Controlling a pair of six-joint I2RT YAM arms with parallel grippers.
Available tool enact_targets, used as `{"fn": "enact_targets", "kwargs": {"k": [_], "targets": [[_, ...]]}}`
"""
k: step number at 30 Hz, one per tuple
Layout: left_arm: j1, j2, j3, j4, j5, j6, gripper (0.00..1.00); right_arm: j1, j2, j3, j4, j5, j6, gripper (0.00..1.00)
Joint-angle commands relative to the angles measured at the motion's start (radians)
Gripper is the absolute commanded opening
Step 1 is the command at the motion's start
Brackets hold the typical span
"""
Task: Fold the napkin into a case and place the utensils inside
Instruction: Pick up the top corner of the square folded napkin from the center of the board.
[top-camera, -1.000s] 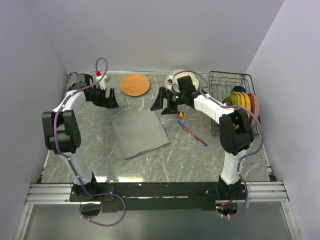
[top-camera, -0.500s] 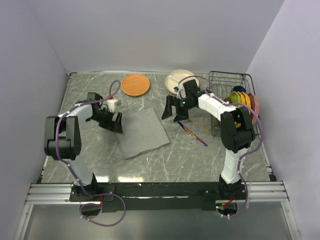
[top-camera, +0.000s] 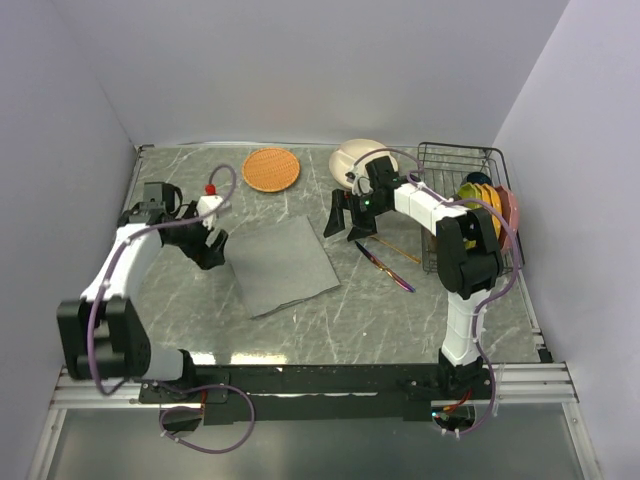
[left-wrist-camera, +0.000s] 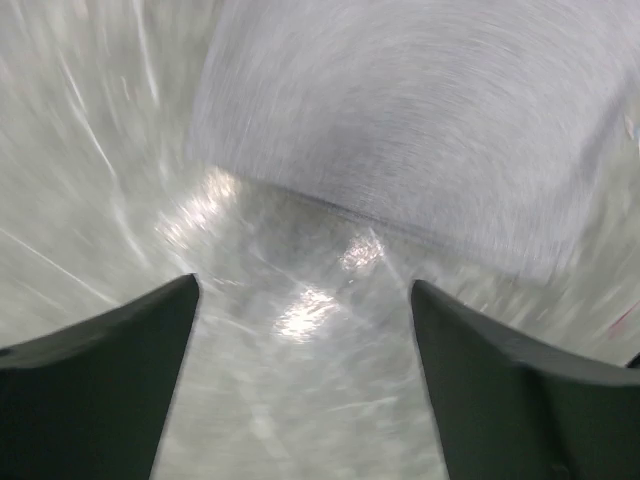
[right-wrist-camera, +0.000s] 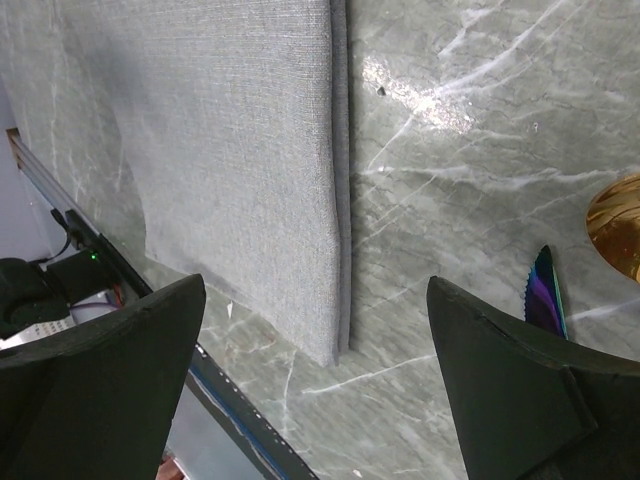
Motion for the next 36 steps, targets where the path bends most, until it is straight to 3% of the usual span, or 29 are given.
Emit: {"fn": "enact_targets", "kwargs": {"k": [1,3,8,12,24,36], "targets": [[-0.036,-0.136,-0.023,-0.164,0.160,0.578,0.83,0.004,-0.026,0.028,0.013,-0.018,-0.018,1.00],[-0.053,-0.143,-0.054,-0.218,0.195,0.709,0.71,0.008,-0.040,0.016,0.018,-0.008,-0.024,1.00],[-0.187,-0.139,-0.147,-0.144,0.223,0.664,0.52,0.014,-0.062,-0.008,0.022,-0.022,-0.032,0.99],[-0.269,-0.172,-0.251,0.008,0.209,0.603,0.46,0.013,-0.063,-0.028,0.022,-0.027,-0.024,0.98],[-0.407,-0.159,-0.357,0.062,0.148,0.653,0.42,0.014,-0.068,-0.038,0.013,-0.021,-0.020,0.98],[-0.426,-0.099,-0.384,0.087,0.108,0.698,0.44,0.013,-0.071,-0.048,0.019,-0.008,-0.009,0.99]]}}
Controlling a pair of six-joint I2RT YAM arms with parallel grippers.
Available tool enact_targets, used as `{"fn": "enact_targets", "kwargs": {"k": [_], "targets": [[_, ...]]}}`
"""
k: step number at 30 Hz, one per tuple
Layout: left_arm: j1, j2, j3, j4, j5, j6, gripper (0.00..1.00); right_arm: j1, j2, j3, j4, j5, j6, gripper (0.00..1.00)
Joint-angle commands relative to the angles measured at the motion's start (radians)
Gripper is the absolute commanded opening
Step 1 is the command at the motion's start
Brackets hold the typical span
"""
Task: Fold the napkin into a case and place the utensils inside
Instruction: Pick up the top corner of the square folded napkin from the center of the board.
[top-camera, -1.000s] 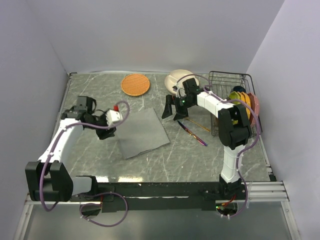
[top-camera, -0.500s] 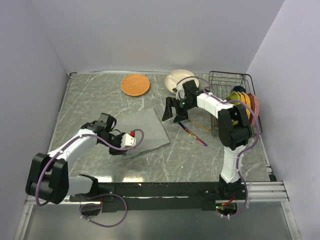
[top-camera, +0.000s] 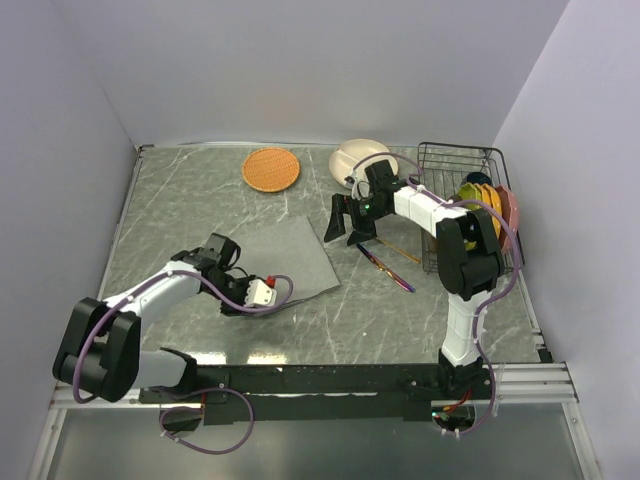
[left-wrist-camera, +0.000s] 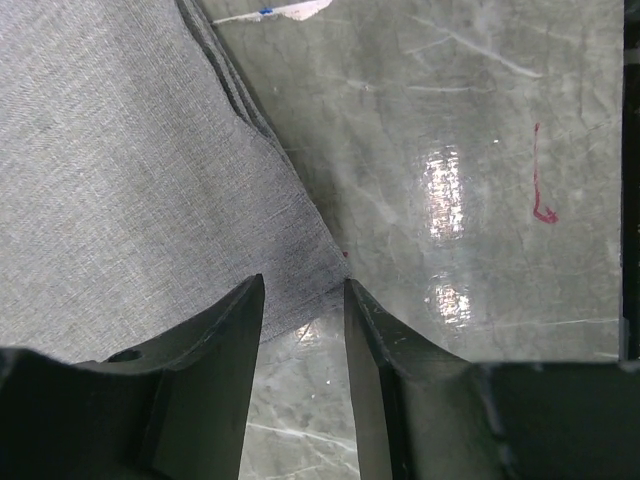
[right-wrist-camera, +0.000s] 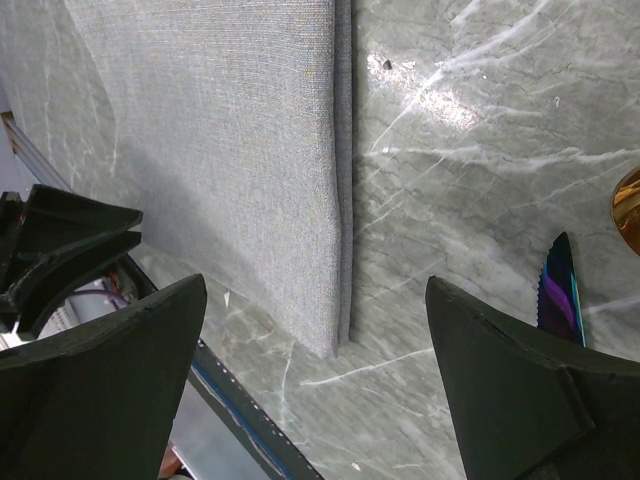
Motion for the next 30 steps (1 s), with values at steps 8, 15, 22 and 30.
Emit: {"fn": "enact_targets", "kwargs": {"k": [8,15,22,30], "targets": [[-0.008,0.052,-0.001,0.010,0.015,0.103,0.45,0.004,-0.059,-0.008,0.009,0.018,0.002,0.98],[-0.006,0.053,0.027,0.002,0.034,0.088,0.45,0.004,-0.059,-0.008,0.006,0.025,0.002,0.99],[-0.006,0.035,0.099,-0.047,0.085,0.060,0.30,0.002,-0.062,-0.011,0.003,0.017,0.001,0.99],[-0.006,0.079,0.146,-0.072,0.090,0.048,0.22,0.004,-0.060,-0.011,0.003,0.011,0.001,0.99]]}}
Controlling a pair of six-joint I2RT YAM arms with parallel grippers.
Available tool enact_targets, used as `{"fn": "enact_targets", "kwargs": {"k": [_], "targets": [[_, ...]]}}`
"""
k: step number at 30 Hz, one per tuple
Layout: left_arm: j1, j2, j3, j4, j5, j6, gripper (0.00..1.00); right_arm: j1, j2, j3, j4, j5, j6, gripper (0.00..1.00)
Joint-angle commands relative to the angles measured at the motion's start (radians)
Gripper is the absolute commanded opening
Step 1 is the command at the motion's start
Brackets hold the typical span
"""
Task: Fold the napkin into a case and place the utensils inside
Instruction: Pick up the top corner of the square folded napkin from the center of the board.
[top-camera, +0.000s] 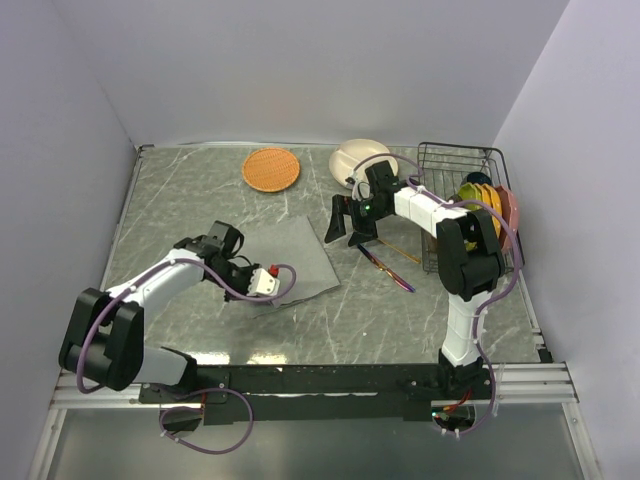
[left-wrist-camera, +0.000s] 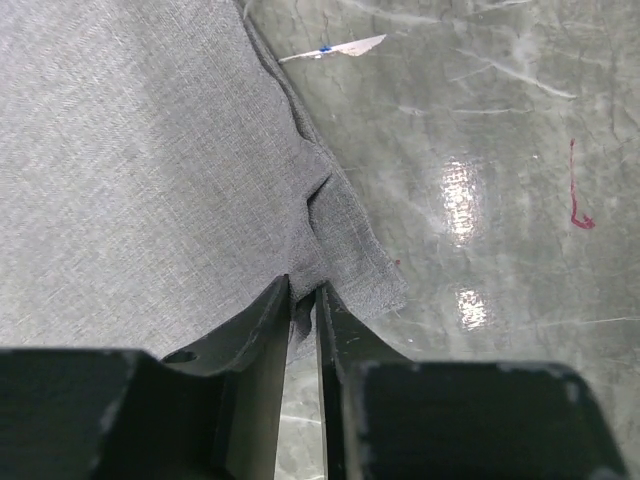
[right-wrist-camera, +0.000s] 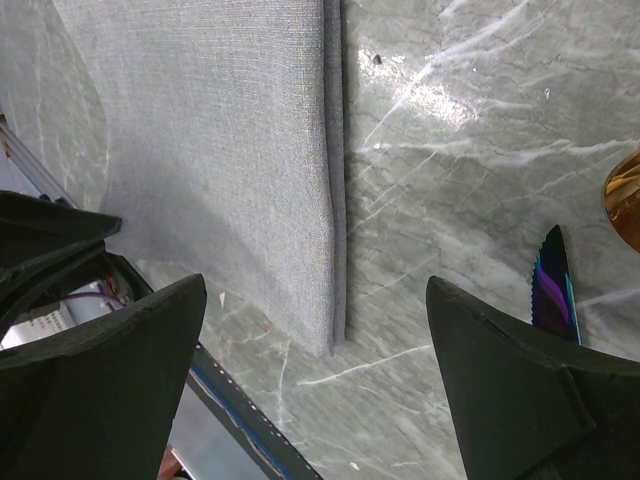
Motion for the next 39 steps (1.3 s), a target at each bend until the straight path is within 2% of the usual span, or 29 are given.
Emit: {"fn": "enact_targets", "kwargs": {"k": [1,5,9,17,24,28,35,39], "targets": [[-0.004,0.039,0.041,-0.043,0.068,0.025,0.24,0.004,-0.056,0.000,0.003,-0.004,-0.003,0.99],[-0.004,0.054,0.048,-0.096,0.068,0.065,0.30,0.002,-0.057,0.000,0.000,-0.005,-0.008,0.99],[-0.004,0.051,0.055,-0.131,0.086,0.070,0.30,0.002,-0.060,-0.006,0.001,-0.010,-0.006,0.99],[-0.002,0.042,0.068,-0.122,0.106,0.033,0.32,0.001,-0.057,-0.009,0.006,-0.014,0.000,0.99],[-0.004,0.042,0.055,-0.093,0.109,-0.002,0.40,0.001,-0.062,-0.011,0.006,-0.011,-0.003,0.99],[-0.005,0.045,0.050,-0.084,0.106,-0.012,0.41,0.001,-0.065,-0.022,0.014,-0.013,0.001,0.99],[-0.005,0.040,0.021,-0.024,0.062,-0.038,0.34,0.002,-0.062,-0.014,0.014,-0.010,0.003,0.99],[-0.004,0.031,0.025,0.010,0.068,-0.074,0.20,0.001,-0.060,-0.016,0.014,-0.010,0.004,0.99]]}}
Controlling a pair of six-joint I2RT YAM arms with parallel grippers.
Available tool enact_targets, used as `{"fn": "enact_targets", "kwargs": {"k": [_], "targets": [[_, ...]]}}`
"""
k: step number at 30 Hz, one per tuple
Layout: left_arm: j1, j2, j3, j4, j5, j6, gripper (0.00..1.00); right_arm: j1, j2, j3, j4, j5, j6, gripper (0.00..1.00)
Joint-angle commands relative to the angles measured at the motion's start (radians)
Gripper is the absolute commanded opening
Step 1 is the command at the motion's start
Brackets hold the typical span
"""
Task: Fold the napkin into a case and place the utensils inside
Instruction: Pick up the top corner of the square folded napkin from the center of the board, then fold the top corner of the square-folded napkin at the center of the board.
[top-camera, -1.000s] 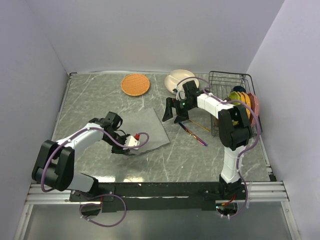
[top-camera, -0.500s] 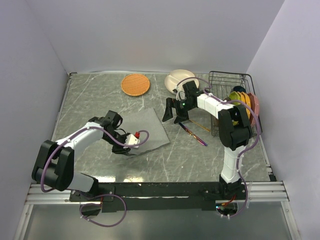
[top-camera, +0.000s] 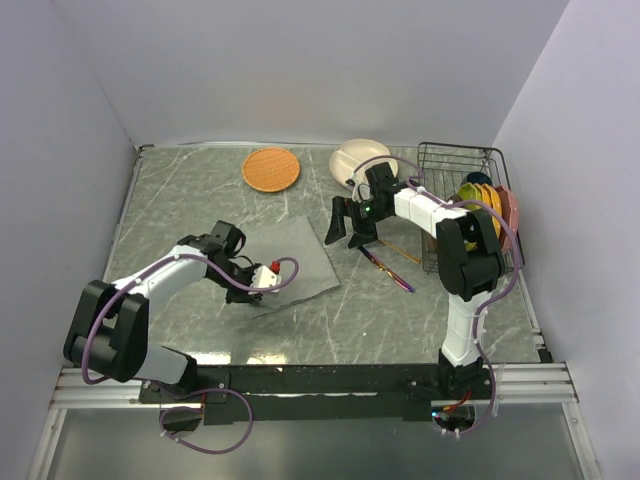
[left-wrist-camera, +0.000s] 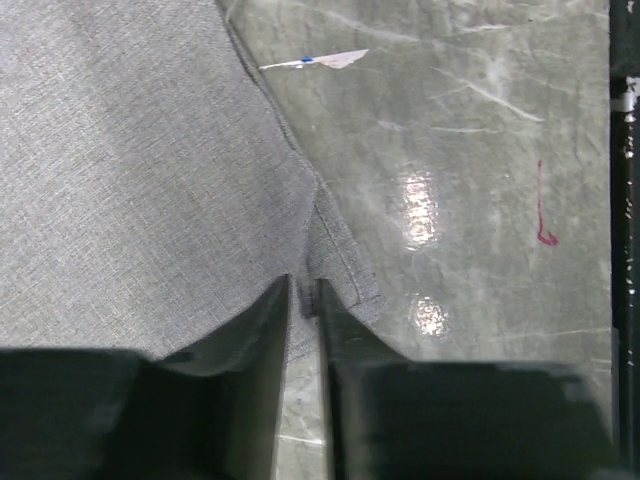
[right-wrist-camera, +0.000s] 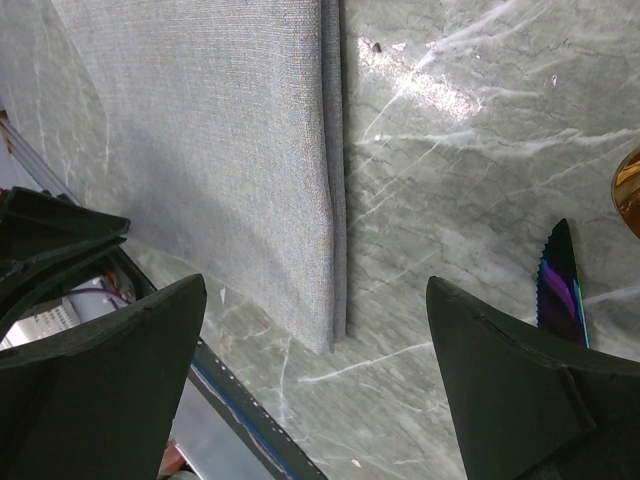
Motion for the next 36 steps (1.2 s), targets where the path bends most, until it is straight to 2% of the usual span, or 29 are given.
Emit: {"fn": "enact_targets", "kwargs": {"k": [1,2,3,5,8,11,18,24,34,36], "targets": [[-0.004,-0.025,0.008,0.052,0.041,-0.025,0.17,0.001,-0.060,-0.002,0.011,-0.006,0.003,0.99],[-0.004,-0.023,0.015,0.053,0.042,-0.026,0.13,0.001,-0.060,-0.001,0.011,-0.012,-0.001,0.99],[-0.004,-0.017,0.026,0.056,0.042,-0.035,0.05,0.001,-0.061,0.001,0.010,-0.016,-0.001,0.99],[-0.004,-0.005,0.066,0.067,0.038,-0.040,0.01,0.001,-0.061,0.002,0.013,-0.019,-0.004,0.99],[-0.004,0.047,0.140,0.116,0.020,-0.048,0.01,0.001,-0.049,0.013,0.008,-0.016,-0.010,0.98],[-0.002,0.136,0.236,0.147,-0.002,-0.063,0.01,-0.006,-0.046,0.013,0.017,-0.023,-0.007,0.92],[-0.002,0.372,0.454,0.167,-0.005,-0.037,0.01,-0.026,-0.052,-0.008,0.037,-0.036,0.011,0.71],[-0.004,0.504,0.595,0.167,-0.016,0.001,0.01,-0.036,-0.047,-0.021,0.036,-0.052,0.014,0.61],[-0.004,0.632,0.768,0.121,-0.023,0.089,0.01,-0.040,-0.041,-0.041,0.045,-0.078,0.028,0.54],[-0.004,0.650,0.785,0.115,-0.025,0.096,0.01,-0.039,-0.041,-0.047,0.048,-0.089,0.036,0.49]]}}
